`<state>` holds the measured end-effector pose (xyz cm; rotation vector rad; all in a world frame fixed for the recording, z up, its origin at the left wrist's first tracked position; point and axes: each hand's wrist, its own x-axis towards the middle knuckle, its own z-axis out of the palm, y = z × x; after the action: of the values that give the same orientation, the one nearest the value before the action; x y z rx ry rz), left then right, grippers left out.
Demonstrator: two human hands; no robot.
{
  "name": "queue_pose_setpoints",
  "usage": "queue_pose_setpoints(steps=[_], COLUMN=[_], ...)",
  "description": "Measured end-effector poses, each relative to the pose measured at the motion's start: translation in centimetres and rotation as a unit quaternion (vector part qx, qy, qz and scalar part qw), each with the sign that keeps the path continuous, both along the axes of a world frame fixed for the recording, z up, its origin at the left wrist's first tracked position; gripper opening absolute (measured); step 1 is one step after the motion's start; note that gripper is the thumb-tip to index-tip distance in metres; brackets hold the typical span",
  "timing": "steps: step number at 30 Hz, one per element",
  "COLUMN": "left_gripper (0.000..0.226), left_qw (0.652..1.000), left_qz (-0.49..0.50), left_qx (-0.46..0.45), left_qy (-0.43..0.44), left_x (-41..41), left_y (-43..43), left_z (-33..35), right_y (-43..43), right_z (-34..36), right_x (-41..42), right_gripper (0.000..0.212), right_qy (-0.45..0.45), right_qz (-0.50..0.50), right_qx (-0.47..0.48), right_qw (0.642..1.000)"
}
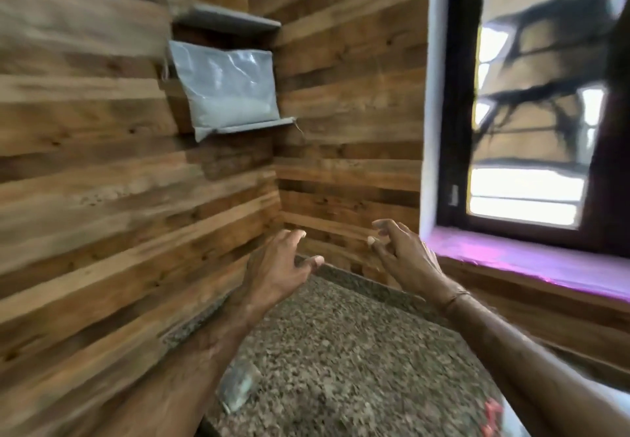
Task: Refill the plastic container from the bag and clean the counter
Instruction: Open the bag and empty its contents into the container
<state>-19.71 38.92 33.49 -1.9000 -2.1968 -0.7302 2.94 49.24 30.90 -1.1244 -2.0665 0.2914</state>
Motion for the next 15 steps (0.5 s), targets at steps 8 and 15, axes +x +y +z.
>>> queue_pose_setpoints(steps=[8, 15], left_gripper=[0.065, 0.068], left_qw=[0.995, 0.985], left_qz=[0.06, 0.069], left_qx=[0.068, 0.131], left_qy=[0.033, 0.092], left_x=[-9.8, -19.1], left_y=[5.3, 12.7], left_z=[9.7, 20.2], right_y=[8.5, 17.2], right_z=[10.2, 19.0], right_x=[-11.0, -19.7], right_gripper=[0.045, 0.04], right_qy=[-0.016, 0.012], right_qz=[0.096, 0.113], right_qx=[0.04, 0.075], right_qw=[0.994, 0.991])
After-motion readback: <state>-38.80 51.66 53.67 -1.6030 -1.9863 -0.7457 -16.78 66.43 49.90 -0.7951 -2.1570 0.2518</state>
